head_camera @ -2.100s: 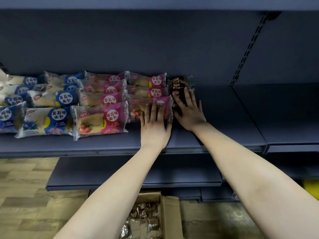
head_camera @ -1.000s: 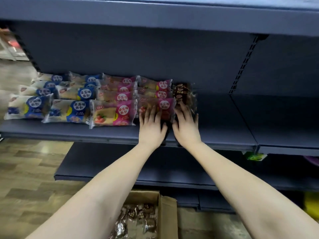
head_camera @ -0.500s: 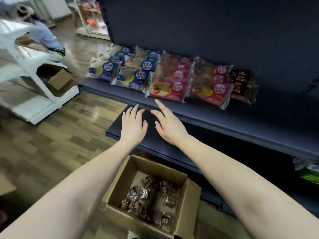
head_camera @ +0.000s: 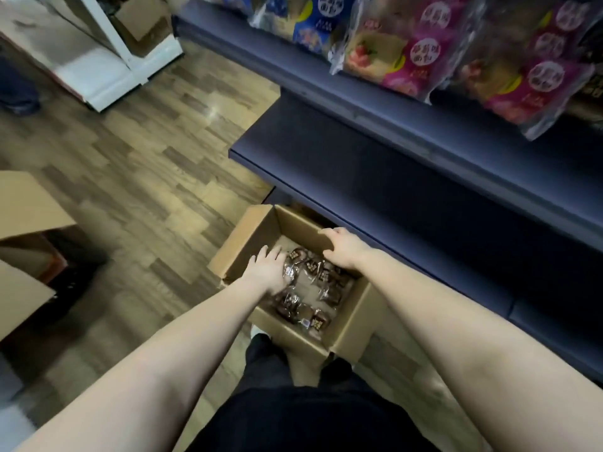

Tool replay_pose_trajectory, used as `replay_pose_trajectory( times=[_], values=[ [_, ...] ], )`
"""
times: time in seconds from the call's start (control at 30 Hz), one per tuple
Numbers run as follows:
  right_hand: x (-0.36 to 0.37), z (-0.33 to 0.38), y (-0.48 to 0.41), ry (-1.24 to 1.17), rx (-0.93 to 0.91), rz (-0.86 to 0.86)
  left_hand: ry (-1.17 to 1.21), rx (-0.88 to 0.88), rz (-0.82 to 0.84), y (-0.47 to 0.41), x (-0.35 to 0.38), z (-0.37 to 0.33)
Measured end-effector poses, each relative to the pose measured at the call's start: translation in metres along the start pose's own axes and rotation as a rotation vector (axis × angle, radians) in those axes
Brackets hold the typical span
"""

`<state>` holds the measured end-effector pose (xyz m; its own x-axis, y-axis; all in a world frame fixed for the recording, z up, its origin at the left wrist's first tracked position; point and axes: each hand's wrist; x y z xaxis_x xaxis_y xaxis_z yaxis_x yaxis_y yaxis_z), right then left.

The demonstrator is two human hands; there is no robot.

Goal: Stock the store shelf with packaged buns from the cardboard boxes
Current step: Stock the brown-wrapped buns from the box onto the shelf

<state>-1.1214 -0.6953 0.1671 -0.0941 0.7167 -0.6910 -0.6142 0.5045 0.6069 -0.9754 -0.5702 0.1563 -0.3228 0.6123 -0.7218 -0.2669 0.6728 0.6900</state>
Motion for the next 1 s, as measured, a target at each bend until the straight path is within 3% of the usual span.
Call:
replay_pose_trajectory(
  times=[0.23, 0.57, 1.0],
  values=[
    [0.012, -0.007, 0.002, 0.068, -0.016, 0.136, 0.013, -0.013, 0.153, 0.008, 0.037, 0.001],
    [0.046, 0.003, -0.015, 0.058, -0.001, 0.218, 0.153, -0.101, 0.131, -0.013, 0.033, 0.022],
    [0.151, -0.014, -0.037, -0.001, -0.014, 0.186, 0.278, -0.103, 0.195, -0.018, 0.144, 0.021]
  ],
)
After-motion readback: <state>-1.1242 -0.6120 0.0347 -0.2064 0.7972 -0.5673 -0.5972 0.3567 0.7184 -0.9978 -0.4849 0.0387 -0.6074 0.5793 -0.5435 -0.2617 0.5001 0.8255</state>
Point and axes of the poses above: each hand's wrist, its own y-axis away from the middle knuckle, its own x-axis out of the palm, z = x × y, and after that the axes turned 5 degrees about -x, right-handed
